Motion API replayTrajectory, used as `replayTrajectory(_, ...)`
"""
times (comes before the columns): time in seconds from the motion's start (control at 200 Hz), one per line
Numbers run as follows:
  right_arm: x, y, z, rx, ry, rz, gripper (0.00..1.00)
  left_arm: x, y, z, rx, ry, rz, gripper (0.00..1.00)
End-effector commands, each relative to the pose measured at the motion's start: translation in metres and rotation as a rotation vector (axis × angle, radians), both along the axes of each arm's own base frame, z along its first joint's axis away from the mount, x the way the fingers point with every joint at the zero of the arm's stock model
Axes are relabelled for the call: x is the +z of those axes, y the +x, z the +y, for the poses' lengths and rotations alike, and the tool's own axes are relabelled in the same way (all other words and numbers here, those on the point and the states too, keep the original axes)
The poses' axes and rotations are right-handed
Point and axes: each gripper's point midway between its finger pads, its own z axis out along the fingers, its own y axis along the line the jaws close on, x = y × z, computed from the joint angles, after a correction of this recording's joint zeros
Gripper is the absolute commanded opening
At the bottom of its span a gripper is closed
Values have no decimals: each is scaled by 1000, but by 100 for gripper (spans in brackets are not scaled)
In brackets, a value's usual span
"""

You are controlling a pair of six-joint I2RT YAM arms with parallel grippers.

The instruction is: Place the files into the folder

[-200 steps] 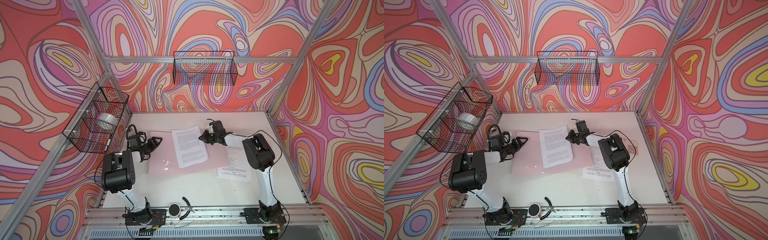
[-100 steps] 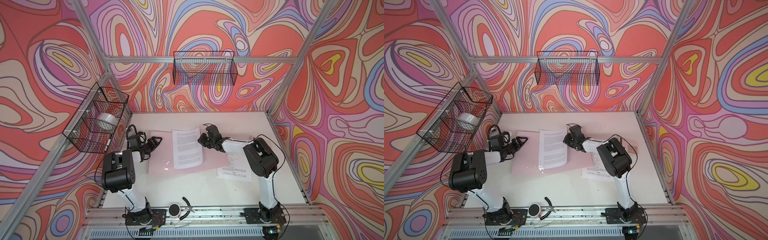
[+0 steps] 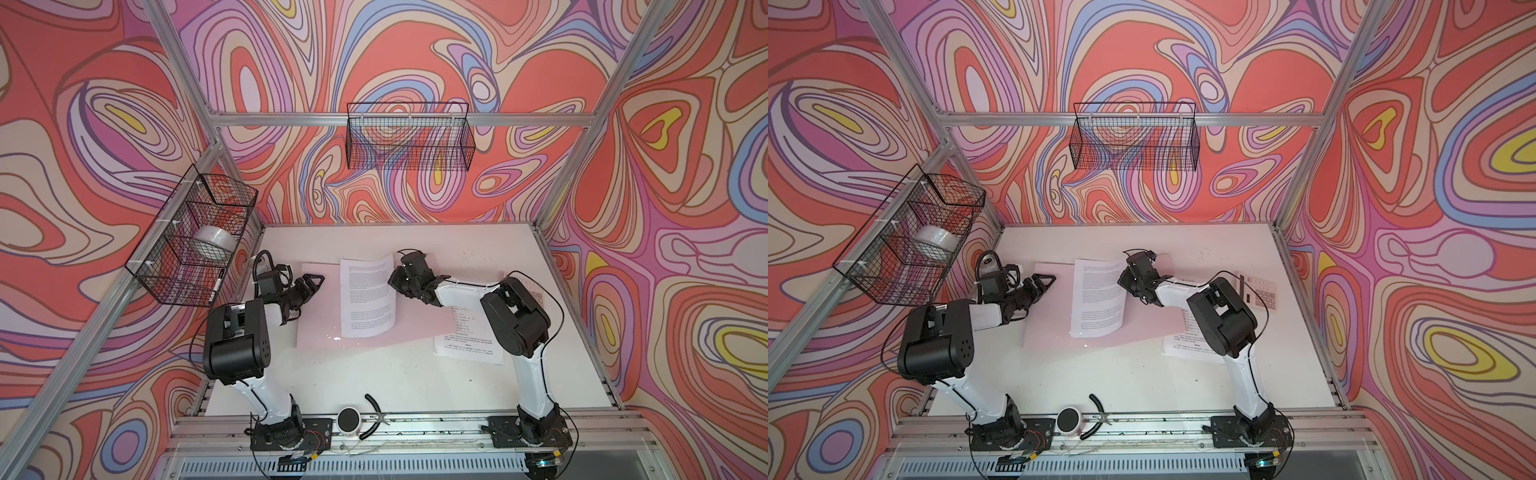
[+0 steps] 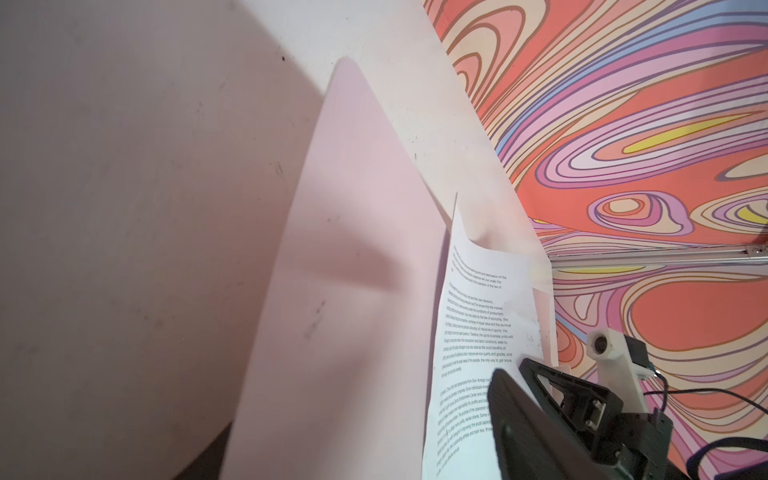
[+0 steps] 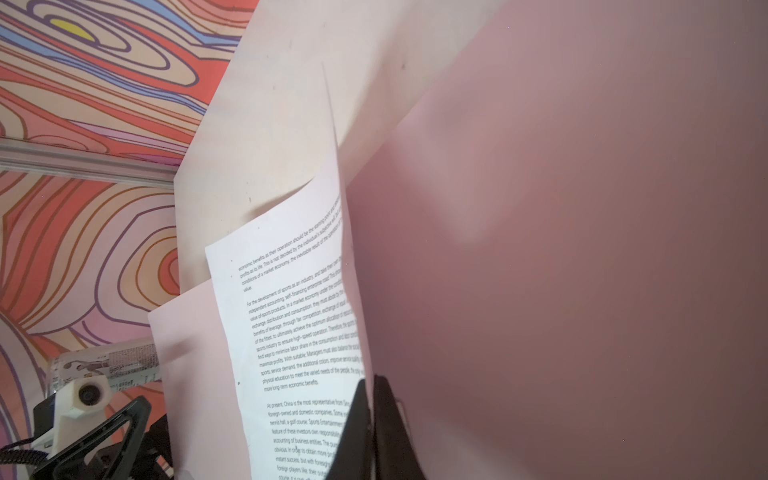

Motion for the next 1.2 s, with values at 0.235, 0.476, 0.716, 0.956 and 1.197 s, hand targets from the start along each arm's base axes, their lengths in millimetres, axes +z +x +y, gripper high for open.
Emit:
replayTrajectory(0.235, -14, -5, 24, -15, -2, 34, 0, -2, 1, 5, 25, 4, -12, 75)
replayTrajectory(0.476, -18, -10, 36, -6, 6, 47, 0, -2, 0, 7, 36, 9, -13, 75)
replayTrajectory(0.716, -21, -11, 45, -13, 34, 62, 0, -3, -1, 8, 45, 12, -11, 75)
replayTrajectory(0.956, -27, -14, 56, 2, 63, 89, 0, -3, -1, 9, 51, 13, -11, 77)
replayTrajectory(1.197, -18, -7, 49, -11, 35, 44, 0, -3, -1, 9, 54, 14, -9, 77)
